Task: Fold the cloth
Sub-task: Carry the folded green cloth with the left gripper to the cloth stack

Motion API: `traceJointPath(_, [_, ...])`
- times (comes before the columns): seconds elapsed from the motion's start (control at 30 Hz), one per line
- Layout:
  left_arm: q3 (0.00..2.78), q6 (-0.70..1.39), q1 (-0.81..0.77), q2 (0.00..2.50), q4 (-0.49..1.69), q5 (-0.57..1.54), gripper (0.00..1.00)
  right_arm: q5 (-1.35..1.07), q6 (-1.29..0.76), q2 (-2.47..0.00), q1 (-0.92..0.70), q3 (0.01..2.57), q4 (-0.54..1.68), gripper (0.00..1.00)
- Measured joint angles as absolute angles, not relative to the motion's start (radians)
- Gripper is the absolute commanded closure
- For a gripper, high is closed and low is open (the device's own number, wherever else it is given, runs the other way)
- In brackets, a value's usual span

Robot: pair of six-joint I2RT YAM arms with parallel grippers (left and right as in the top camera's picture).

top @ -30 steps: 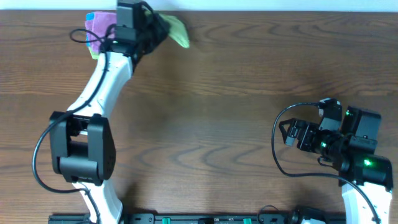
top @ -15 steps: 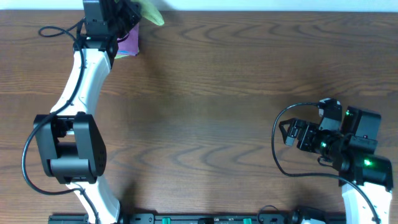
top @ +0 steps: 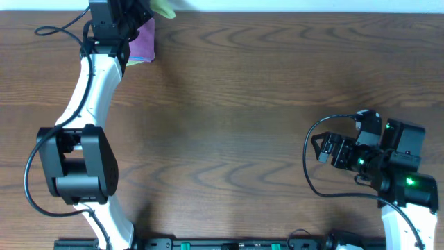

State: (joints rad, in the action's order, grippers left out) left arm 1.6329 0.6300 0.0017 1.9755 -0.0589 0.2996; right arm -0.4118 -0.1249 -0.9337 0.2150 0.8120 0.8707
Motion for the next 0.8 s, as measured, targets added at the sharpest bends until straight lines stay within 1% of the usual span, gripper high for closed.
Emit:
traceJointPath(0.43, [1.645, 0.623, 0.058, 2.040, -0.071, 0.288, 0.94, -0.412, -0.125, -0.934, 0.215, 0.812, 0.871, 0.01])
traceJointPath(0.8, [1.650, 0.595, 0.062, 2.083, 0.001, 0.292, 0.94, -0.412, -0.125, -0.934, 0.215, 0.812, 0.871, 0.01])
